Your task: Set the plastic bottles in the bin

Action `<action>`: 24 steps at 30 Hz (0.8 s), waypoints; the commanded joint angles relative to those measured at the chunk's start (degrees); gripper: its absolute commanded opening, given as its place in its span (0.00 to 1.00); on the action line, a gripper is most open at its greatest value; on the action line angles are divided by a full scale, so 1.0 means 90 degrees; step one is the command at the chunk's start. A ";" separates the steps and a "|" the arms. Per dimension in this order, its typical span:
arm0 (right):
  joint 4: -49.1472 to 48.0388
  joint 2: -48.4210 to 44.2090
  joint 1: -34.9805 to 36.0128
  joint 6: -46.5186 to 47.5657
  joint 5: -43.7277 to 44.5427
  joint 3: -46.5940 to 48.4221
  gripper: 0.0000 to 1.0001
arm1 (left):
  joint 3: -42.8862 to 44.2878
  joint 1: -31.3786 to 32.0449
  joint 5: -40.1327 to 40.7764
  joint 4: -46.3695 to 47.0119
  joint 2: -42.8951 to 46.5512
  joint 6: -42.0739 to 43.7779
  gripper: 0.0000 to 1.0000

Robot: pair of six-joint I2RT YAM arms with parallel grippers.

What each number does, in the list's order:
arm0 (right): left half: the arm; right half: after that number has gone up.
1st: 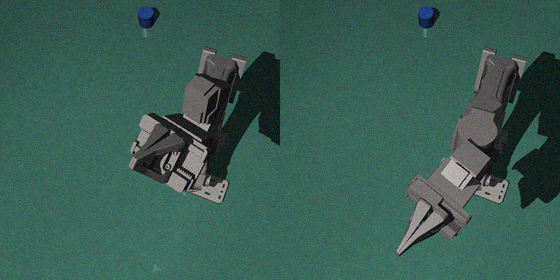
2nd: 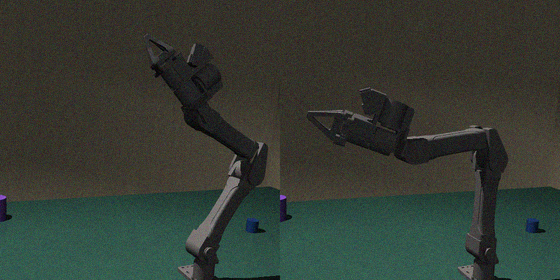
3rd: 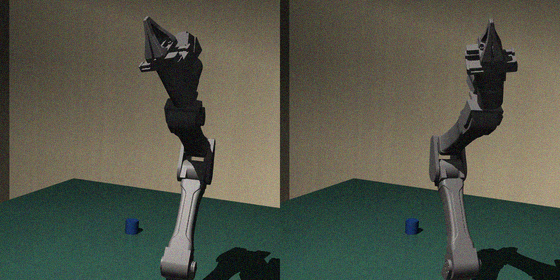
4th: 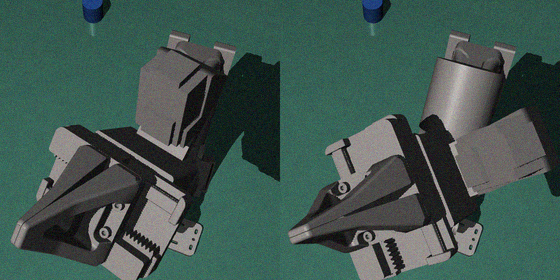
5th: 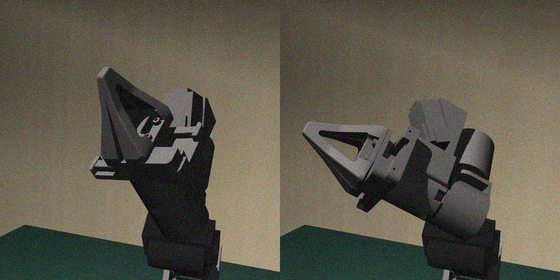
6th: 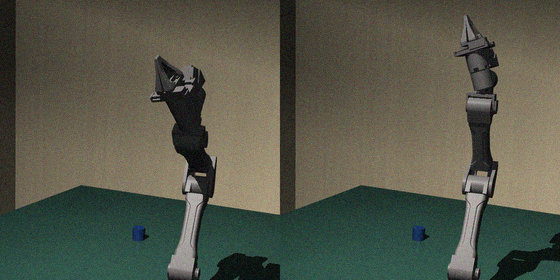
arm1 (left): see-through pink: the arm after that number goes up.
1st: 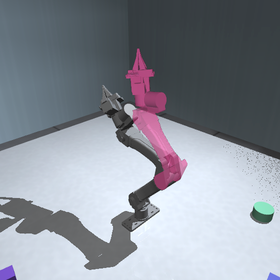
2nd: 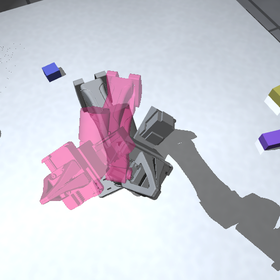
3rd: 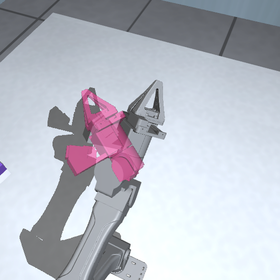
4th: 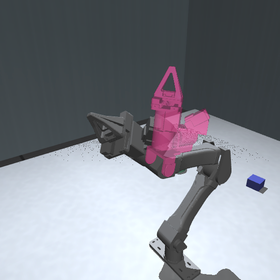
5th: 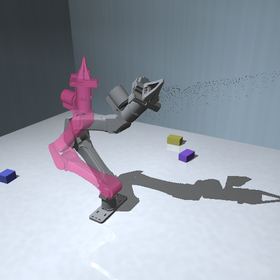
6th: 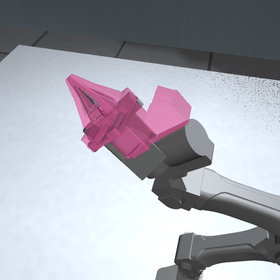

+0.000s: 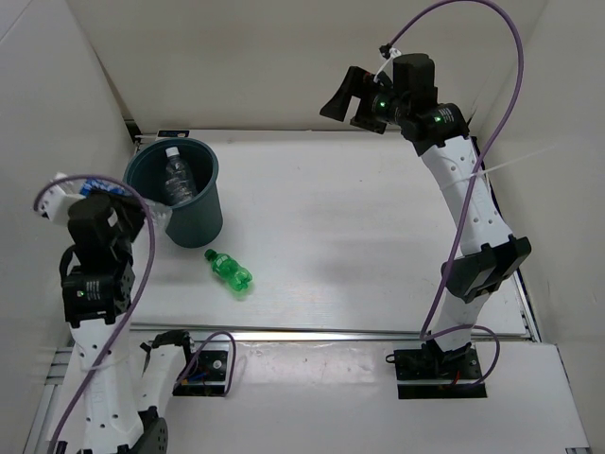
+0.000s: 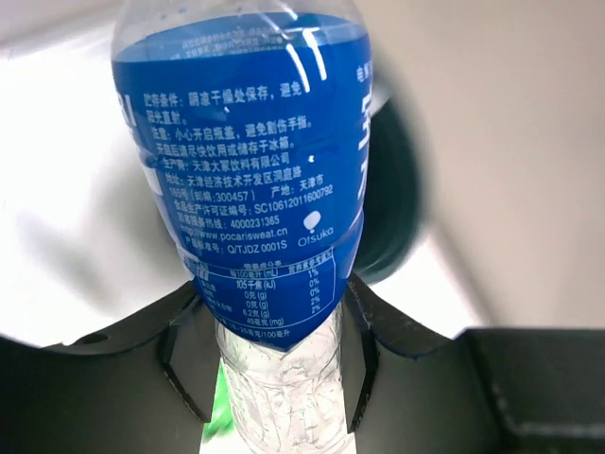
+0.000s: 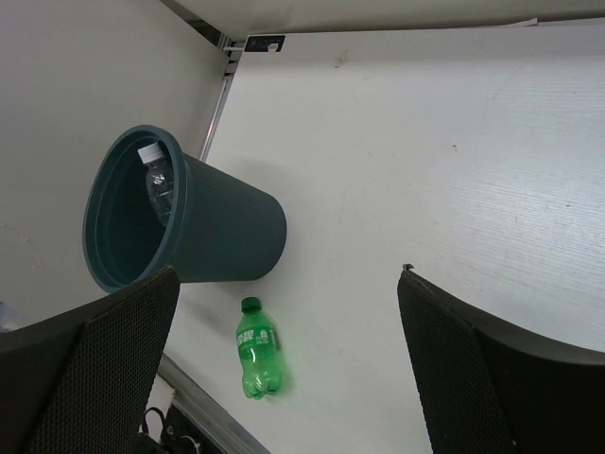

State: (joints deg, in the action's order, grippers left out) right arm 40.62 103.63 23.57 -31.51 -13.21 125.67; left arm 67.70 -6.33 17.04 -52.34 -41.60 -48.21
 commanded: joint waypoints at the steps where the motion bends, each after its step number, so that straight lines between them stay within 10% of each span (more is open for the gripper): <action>1: -0.0060 -0.0217 -0.0041 0.0073 -0.0163 -0.0027 1.00 | 0.1059 -0.0049 0.0450 0.0296 -0.0815 0.0551 0.30; 10: -0.0060 -0.0148 -0.0041 0.0014 -0.0300 0.0031 1.00 | 0.3199 -0.0049 0.0061 0.0864 -0.3842 0.1469 0.50; 12: -0.0060 -0.0206 -0.0041 0.0072 -0.0300 -0.0037 1.00 | 0.3356 -0.0049 -0.0165 0.0864 -0.4078 0.1469 0.80; 15: -0.0060 -0.0352 -0.0100 0.0073 -0.0242 -0.0290 1.00 | 0.3211 -0.0107 -0.0097 0.0864 -0.3982 0.1245 1.00; 24: 0.0008 -0.0520 -0.0315 0.0132 -0.0972 -0.0975 1.00 | 0.1572 -0.0107 -0.0133 0.0805 -0.1757 0.0610 1.00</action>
State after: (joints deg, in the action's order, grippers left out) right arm 40.66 100.95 21.10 -31.29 -17.04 117.56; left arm 85.21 -7.03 17.93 -44.56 -65.41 -40.45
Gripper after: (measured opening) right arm 0.998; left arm 0.998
